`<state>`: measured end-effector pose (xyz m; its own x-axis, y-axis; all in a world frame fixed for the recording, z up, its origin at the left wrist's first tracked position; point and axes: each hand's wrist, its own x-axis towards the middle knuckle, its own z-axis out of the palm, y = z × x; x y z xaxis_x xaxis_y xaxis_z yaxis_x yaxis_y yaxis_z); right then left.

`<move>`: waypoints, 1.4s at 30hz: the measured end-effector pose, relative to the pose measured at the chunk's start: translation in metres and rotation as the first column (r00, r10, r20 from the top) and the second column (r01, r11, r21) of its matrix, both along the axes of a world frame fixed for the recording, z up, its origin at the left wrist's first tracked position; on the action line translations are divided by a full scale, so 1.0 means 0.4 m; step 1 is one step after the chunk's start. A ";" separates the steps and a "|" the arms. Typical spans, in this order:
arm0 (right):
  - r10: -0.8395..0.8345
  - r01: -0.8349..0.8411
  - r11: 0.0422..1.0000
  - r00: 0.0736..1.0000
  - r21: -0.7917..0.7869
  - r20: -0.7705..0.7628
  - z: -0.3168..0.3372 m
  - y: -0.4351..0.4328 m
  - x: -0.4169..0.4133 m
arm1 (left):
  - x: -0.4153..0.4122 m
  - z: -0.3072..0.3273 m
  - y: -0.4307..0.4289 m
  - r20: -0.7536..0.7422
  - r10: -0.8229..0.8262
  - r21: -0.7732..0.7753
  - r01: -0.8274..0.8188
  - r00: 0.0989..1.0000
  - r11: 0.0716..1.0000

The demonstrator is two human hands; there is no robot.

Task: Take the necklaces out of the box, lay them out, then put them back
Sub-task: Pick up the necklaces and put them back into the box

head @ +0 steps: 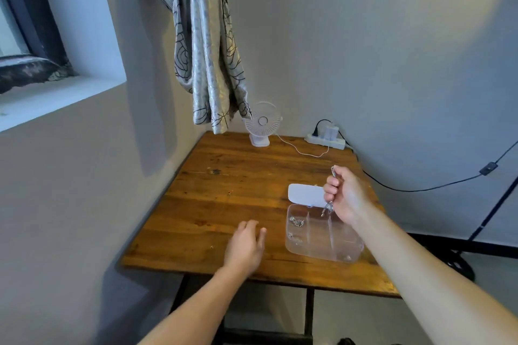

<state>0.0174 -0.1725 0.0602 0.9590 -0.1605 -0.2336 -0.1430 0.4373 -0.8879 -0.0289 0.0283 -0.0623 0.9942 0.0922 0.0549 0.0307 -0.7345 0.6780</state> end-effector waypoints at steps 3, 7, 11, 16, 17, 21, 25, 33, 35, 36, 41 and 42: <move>-0.048 0.045 0.998 0.997 -0.044 -0.058 -0.026 -0.061 0.040 | 0.015 0.001 -0.096 -0.046 -0.065 -0.089 0.061 0.997 0.994; -0.102 0.087 0.989 0.986 -0.118 -0.129 -0.084 -0.124 0.089 | 0.030 -0.020 -0.165 -0.041 -0.140 -0.043 0.139 0.989 0.989; -0.133 0.081 0.960 0.974 -0.268 -0.182 -0.158 -0.173 0.111 | 0.012 -0.060 -0.181 0.006 -0.148 0.043 0.148 0.989 0.988; -0.099 0.020 0.797 0.990 -0.603 -0.098 -0.201 -0.202 0.092 | 0.014 -0.085 -0.194 0.037 -0.102 0.066 0.099 0.994 0.993; -0.095 0.020 0.749 0.992 -0.662 -0.078 -0.204 -0.201 0.089 | 0.013 -0.086 -0.195 0.036 -0.104 0.068 0.101 0.994 0.993; -0.050 0.027 0.602 0.999 -0.798 -0.004 -0.205 -0.191 0.080 | 0.014 -0.075 -0.184 0.010 -0.142 0.031 0.142 0.990 0.989; 0.012 0.020 0.555 0.999 -0.832 0.032 -0.188 -0.125 0.085 | 0.000 -0.049 -0.125 0.083 -0.095 0.067 0.089 0.992 0.994; 0.320 -0.222 0.398 0.943 -0.890 -0.092 -0.212 0.186 0.125 | -0.041 -0.061 0.183 0.185 0.188 0.251 -0.232 0.965 0.940; 0.367 -0.259 0.357 0.922 -0.897 -0.120 -0.233 0.254 0.150 | -0.043 -0.075 0.234 0.109 0.207 0.267 -0.229 0.972 0.936; 0.383 -0.268 0.330 0.914 -0.905 -0.131 -0.242 0.285 0.164 | -0.043 -0.079 0.253 0.074 0.206 0.248 -0.218 0.976 0.944; 0.376 -0.307 0.214 0.902 -0.927 -0.212 -0.277 0.403 0.249 | -0.022 -0.078 0.294 -0.034 0.169 0.138 -0.162 0.985 0.977; 0.358 -0.313 0.204 0.906 -0.928 -0.227 -0.280 0.422 0.268 | -0.018 -0.077 0.299 -0.050 0.157 0.124 -0.149 0.986 0.981</move>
<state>0.1247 -0.0036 -0.0520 0.9857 0.0975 -0.1377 -0.0127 -0.7710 -0.6367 -0.0363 0.1479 -0.0930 0.9707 0.2399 0.0159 0.1866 -0.7934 0.5793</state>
